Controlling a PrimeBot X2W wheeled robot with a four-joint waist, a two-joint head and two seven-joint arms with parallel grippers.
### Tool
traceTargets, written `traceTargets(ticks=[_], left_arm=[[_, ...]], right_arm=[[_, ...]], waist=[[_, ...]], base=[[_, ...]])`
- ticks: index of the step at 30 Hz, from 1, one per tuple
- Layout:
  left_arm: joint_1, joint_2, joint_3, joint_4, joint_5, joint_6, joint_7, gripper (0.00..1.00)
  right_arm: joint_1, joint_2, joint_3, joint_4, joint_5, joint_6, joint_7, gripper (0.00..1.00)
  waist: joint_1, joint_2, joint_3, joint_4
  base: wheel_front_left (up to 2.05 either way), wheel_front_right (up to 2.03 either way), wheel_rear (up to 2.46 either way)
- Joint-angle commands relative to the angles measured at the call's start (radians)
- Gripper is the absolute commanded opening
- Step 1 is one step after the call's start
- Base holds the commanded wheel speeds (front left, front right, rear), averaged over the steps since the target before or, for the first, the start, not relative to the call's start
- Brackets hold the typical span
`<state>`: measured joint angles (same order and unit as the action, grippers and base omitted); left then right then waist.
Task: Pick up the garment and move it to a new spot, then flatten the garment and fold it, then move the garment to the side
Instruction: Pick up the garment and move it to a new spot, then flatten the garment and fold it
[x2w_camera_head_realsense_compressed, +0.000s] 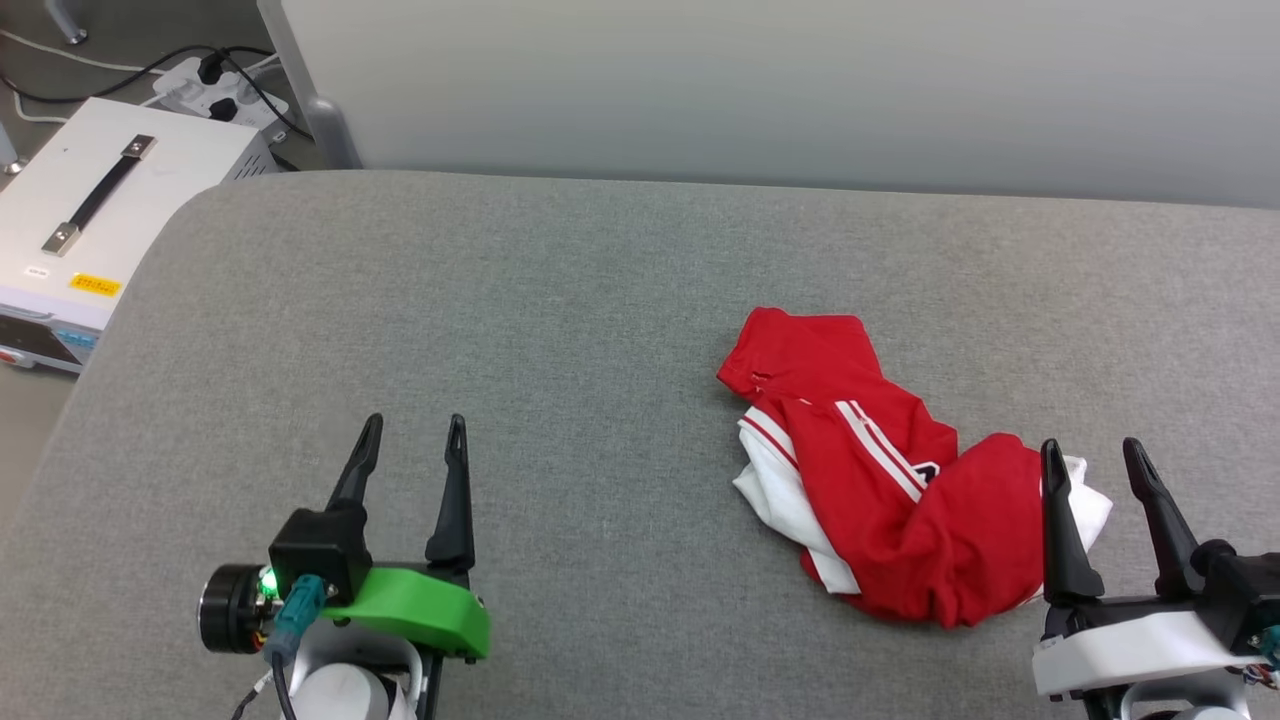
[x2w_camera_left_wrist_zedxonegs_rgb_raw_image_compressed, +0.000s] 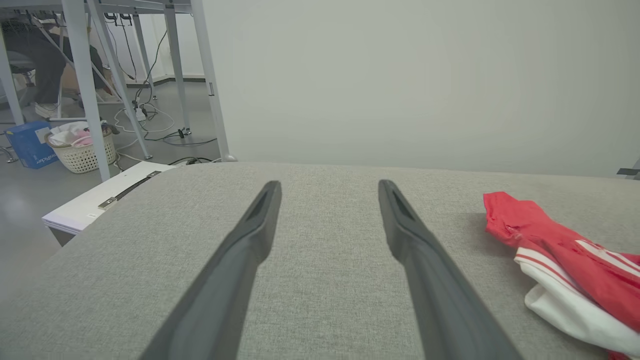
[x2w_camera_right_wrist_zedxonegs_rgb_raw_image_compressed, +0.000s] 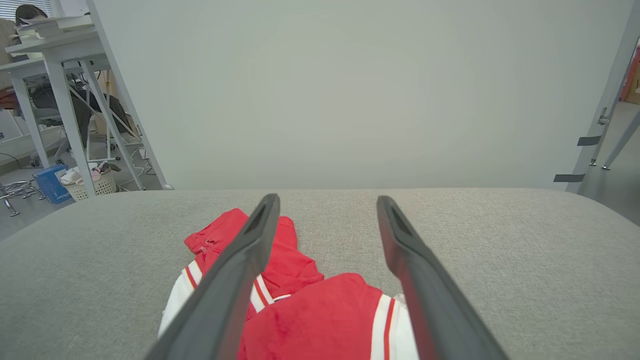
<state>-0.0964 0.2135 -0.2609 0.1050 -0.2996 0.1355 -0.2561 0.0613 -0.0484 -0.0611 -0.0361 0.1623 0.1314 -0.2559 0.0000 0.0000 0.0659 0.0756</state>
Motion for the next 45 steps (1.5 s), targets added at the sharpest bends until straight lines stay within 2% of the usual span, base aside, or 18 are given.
traceTargets(ticks=[1,8,17,25,34,40,45], left_arm=[[0.025,-0.015,0.015,0.001,0.017,-0.013,-0.006,1.00],[0.095,-0.081,0.096,0.009,0.077,-0.073,-0.006,1.00],[0.132,-0.126,0.162,0.019,0.132,-0.129,-0.006,1.00],[0.139,-0.150,0.196,0.033,0.167,-0.165,-0.006,1.00],[0.135,-0.158,0.205,0.048,0.182,-0.183,-0.006,1.00],[0.044,-0.159,0.190,0.069,0.195,-0.215,-0.006,1.00],[-0.123,-0.138,0.130,0.094,0.211,-0.252,-0.006,1.00]], right_arm=[[0.015,-0.002,0.003,0.005,-0.002,-0.001,-0.006,1.00],[0.049,-0.002,0.013,0.015,0.000,-0.001,-0.006,1.00],[0.078,-0.002,0.019,0.030,0.001,-0.001,-0.006,1.00],[0.085,-0.002,0.023,0.038,0.002,-0.001,-0.006,1.00],[0.080,-0.002,0.023,0.043,0.001,-0.001,-0.006,1.00],[0.064,-0.002,0.024,0.042,0.001,-0.001,-0.006,1.00],[0.042,-0.002,0.028,0.038,0.001,-0.001,-0.006,1.00]], waist=[[0.0000,0.0000,-0.011,-0.002],[0.0000,0.0000,-0.038,0.000],[0.0000,0.0000,-0.056,0.012],[0.0000,0.0000,-0.056,0.015],[0.0000,0.0000,-0.051,0.014],[0.0000,0.0000,-0.037,0.009],[0.0000,0.0000,-0.010,-0.006]], base=[[0.00,0.00,0.00],[0.00,0.00,0.00],[0.00,0.00,0.00],[0.00,0.00,0.00],[0.00,0.00,0.00],[0.00,0.00,0.00],[0.00,0.00,0.00]])
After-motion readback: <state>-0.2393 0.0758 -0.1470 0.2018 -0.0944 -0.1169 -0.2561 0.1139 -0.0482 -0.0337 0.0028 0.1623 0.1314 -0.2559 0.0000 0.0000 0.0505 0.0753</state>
